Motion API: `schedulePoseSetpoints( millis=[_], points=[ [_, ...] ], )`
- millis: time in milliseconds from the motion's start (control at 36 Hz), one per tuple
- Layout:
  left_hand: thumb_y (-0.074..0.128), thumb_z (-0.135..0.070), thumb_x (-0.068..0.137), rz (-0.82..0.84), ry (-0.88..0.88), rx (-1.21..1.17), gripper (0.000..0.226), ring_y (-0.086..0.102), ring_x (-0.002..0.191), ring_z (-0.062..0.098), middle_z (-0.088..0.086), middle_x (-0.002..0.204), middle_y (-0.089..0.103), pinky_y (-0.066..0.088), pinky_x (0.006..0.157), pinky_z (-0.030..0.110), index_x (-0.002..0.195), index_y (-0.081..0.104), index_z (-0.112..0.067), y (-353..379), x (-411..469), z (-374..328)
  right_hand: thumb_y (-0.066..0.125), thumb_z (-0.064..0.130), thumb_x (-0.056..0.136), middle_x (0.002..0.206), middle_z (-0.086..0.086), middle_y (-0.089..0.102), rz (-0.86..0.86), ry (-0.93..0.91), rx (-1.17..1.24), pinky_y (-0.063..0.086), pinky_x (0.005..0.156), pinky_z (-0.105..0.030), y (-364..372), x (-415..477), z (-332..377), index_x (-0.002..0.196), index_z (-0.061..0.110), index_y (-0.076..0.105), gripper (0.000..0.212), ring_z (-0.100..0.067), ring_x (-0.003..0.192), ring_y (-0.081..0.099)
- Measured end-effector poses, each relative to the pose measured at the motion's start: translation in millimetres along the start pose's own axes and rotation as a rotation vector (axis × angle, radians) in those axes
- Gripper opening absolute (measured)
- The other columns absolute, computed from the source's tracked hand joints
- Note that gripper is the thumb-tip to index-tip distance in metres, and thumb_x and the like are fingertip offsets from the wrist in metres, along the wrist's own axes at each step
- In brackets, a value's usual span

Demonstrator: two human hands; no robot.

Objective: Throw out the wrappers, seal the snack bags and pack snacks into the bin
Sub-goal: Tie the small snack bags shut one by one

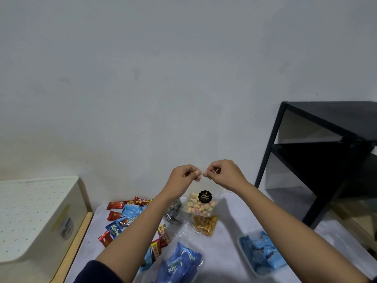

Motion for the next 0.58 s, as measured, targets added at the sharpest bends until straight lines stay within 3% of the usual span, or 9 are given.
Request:
schedulePoseSetpoints(
  millis=[111,222,361,472,583],
  points=[
    [0.055,-0.01,0.09,-0.038,-0.004,0.043,0.013,0.061,0.064,-0.004,-0.001,0.072,0.066,0.048,0.074,0.015,0.083,0.065,-0.013,3,-5,6,0.067,0.012,0.081,0.071,0.004,0.066,0.118,-0.001,0.179,0.051,0.07,-0.027,3,-8,-10,0.075,0.02,0.069,0.01,-0.008,0.064,0.06],
    [0.055,-0.009,0.09,-0.022,-0.044,0.023,0.015,0.062,0.07,0.005,0.0,0.072,0.066,0.048,0.077,0.021,0.08,0.065,-0.014,16,-11,16,0.067,0.008,0.08,0.078,-0.004,0.069,0.093,0.042,0.161,0.055,0.074,-0.027,7,-12,-27,0.078,0.014,0.071,0.008,-0.015,0.073,0.065],
    [0.054,-0.008,0.09,0.01,-0.077,0.012,0.017,0.06,0.073,0.015,0.0,0.071,0.065,0.048,0.081,0.029,0.077,0.063,-0.016,30,-15,28,0.061,0.002,0.08,0.069,0.005,0.063,0.091,0.067,0.099,0.044,0.063,-0.015,16,-17,-39,0.072,0.017,0.069,0.019,-0.004,0.064,0.056],
    [0.059,-0.011,0.087,0.078,-0.105,0.072,0.007,0.057,0.067,0.009,0.004,0.072,0.064,0.043,0.066,0.011,0.082,0.063,-0.013,45,-17,35,0.055,-0.003,0.079,0.066,0.008,0.062,0.128,0.088,0.074,0.046,0.067,-0.017,18,-21,-50,0.074,0.012,0.071,0.022,-0.005,0.066,0.056],
    [0.058,-0.007,0.087,0.102,-0.074,0.121,0.011,0.053,0.057,-0.002,-0.001,0.067,0.06,0.039,0.058,0.005,0.08,0.061,-0.014,52,-13,37,0.06,-0.001,0.078,0.063,0.01,0.064,0.134,0.097,0.148,0.047,0.062,-0.013,13,-27,-59,0.076,0.01,0.073,0.017,0.001,0.058,0.057]
  ],
)
Point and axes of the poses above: each hand's wrist, its own x-axis towards the middle knuckle, its own y-axis out of the palm, z = x × y, the point moved 3 cm from there along x, towards the middle knuckle
